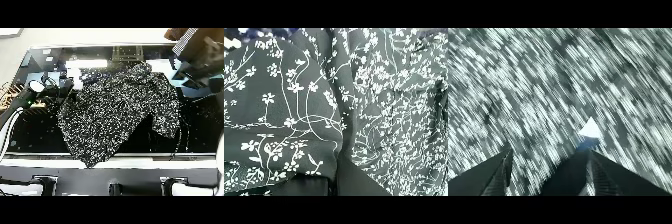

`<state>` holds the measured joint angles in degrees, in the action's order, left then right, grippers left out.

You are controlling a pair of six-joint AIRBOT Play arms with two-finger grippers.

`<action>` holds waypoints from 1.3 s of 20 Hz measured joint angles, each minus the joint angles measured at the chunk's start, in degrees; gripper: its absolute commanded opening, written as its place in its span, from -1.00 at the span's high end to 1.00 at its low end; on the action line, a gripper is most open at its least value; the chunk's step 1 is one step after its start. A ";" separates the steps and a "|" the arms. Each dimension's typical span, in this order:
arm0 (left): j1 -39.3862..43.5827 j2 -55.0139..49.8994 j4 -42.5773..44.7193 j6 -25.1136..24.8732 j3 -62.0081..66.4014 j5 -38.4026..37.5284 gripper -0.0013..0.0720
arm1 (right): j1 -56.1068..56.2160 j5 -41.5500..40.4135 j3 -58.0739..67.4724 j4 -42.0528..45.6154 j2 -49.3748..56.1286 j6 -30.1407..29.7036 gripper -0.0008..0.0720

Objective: Fold the clothes and pants, and hang the long-sleeved shirts on hangers.

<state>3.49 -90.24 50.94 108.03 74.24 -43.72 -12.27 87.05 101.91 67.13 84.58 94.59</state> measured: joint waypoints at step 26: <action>-0.44 0.39 -0.20 -4.79 0.28 -2.43 0.92 | 40.87 -53.40 -71.01 -45.97 -13.05 -1.20 0.91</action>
<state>3.05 -89.84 50.74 103.24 74.52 -46.15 28.60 33.65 30.89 21.17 71.53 93.38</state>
